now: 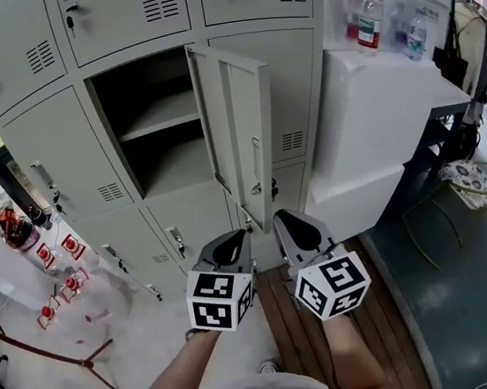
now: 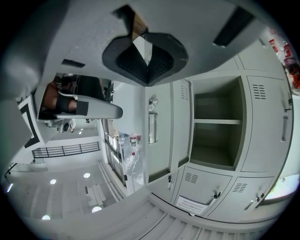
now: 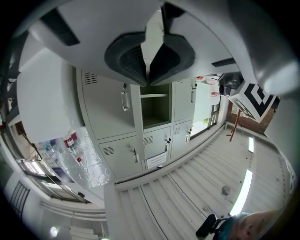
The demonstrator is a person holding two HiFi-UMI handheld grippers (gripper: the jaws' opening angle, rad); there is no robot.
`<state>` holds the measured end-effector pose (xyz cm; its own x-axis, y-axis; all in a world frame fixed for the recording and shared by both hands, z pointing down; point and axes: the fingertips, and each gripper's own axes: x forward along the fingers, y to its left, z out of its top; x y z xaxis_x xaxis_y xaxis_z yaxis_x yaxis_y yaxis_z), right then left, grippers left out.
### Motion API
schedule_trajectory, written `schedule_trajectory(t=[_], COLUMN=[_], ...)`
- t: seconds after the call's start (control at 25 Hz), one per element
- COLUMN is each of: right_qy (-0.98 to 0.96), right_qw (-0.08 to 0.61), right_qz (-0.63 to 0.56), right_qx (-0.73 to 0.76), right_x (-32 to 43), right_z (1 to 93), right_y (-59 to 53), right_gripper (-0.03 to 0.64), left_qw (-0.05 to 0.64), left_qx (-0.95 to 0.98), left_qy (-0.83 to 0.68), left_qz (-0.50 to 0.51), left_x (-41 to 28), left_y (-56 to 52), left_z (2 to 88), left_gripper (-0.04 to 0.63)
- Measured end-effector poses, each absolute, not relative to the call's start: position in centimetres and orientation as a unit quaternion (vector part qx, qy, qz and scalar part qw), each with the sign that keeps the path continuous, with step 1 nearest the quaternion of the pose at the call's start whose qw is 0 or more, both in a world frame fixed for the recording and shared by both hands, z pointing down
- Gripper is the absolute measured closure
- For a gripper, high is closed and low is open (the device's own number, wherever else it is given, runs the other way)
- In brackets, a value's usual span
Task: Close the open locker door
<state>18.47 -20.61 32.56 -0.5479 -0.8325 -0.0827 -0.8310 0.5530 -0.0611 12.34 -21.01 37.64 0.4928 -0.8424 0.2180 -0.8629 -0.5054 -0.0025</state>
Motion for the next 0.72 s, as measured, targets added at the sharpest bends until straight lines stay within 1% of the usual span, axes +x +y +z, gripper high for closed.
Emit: schedule_trajectory(t=[0.4, 0.72], right_qy=[0.896, 0.909], right_qw=[0.086, 0.086], right_qz=[0.002, 0.015], right_qx=[-0.435, -0.408], right_x=[19.6, 19.5], right_z=[30.4, 28.6], right_y=[-24.0, -25.9], right_gripper=[0.611, 0.607], left_qw=[0.058, 0.058], left_qx=[0.846, 0.836], left_qy=[-0.520, -0.540], left_qz=[0.096, 0.085], left_x=[11.3, 10.0], left_y=[-23.3, -24.6], left_z=[38.1, 37.4], left_gripper=[0.589, 0.589])
